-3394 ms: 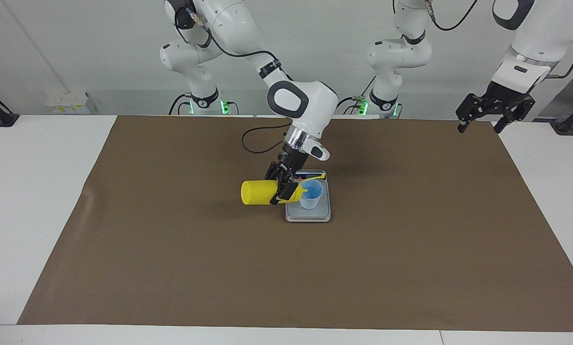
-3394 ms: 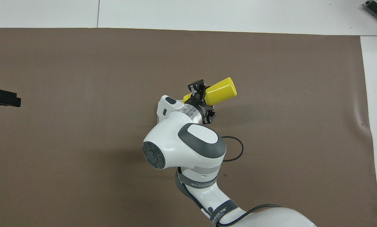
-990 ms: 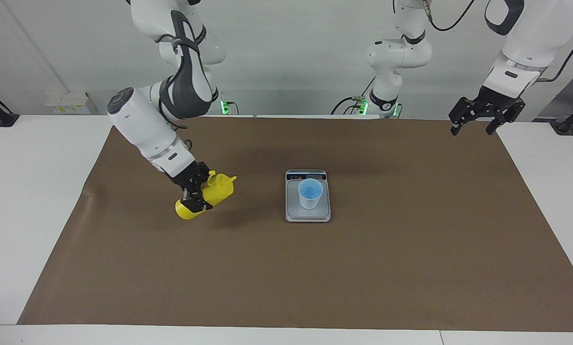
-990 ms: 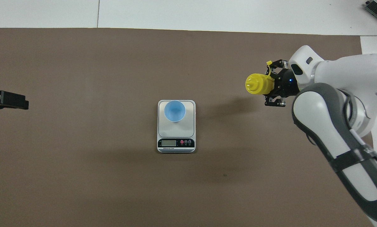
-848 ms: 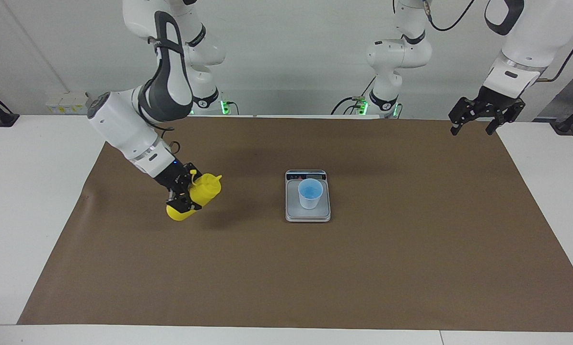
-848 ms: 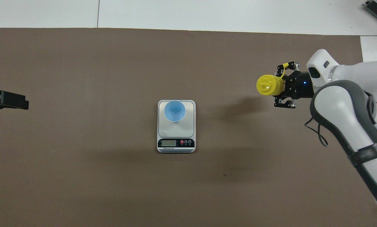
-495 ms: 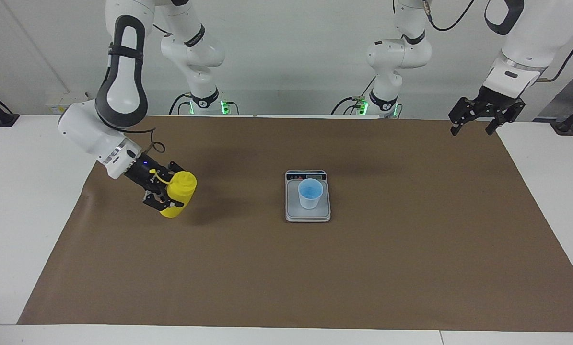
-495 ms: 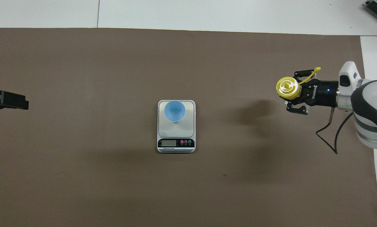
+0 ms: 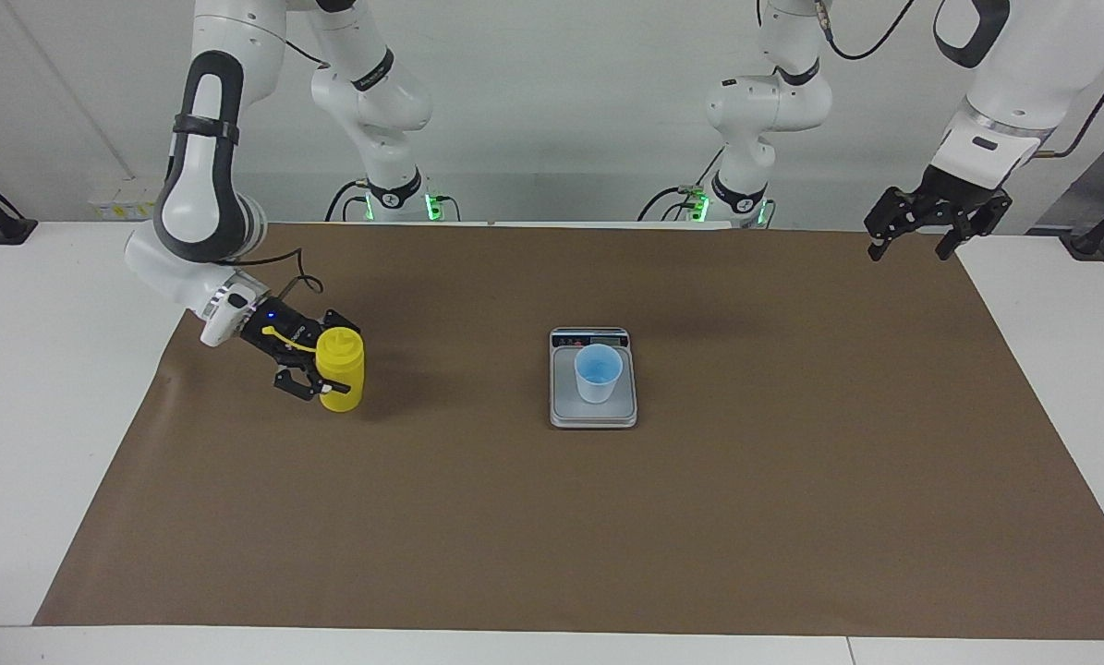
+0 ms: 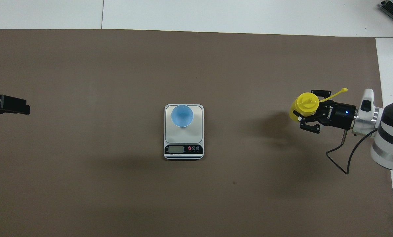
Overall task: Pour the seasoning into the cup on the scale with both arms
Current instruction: 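Set the yellow bottle down on the table and open the right gripper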
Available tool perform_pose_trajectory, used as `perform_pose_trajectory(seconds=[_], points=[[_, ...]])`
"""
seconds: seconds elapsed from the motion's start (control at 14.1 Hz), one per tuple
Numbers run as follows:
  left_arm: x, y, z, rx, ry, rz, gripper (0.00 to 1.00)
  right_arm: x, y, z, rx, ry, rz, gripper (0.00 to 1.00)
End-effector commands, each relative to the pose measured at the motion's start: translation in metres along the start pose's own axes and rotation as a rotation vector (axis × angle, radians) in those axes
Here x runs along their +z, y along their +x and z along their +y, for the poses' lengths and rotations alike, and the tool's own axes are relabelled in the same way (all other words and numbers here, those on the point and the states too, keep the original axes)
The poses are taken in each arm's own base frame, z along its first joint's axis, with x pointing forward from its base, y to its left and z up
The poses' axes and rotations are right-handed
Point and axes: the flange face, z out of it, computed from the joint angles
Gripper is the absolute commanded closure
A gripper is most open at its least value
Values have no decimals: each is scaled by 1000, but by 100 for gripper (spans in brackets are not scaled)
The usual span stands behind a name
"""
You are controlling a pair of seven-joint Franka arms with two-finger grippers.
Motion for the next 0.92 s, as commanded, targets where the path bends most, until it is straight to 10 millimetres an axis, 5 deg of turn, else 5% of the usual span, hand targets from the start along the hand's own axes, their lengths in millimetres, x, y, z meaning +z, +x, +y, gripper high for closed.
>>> perform_pose_trajectory(seconds=[0.0,0.28,0.49,0.57,0.64,0.85], points=[[-1,-9,-2,-15,-11,6,0,-17,-22,-14,18,-13,73,100],[-1,-9,-2,-15,-12,6,0,-20,-63,-25,38,-5,115,100],[-1,-9,-2,-15,-12,6,0,-29,-72,-23,55,-24,118,100],[-1,-9,-2,-15,-12,6,0,-30,-71,-22,51,-25,118,65],[-1,-9,-2,-15,-12,6,0,-30,-71,-22,52,-26,117,1],[-1,-9,-2,-15,-11,6,0,-34,-74,-22,50,-22,109,0]])
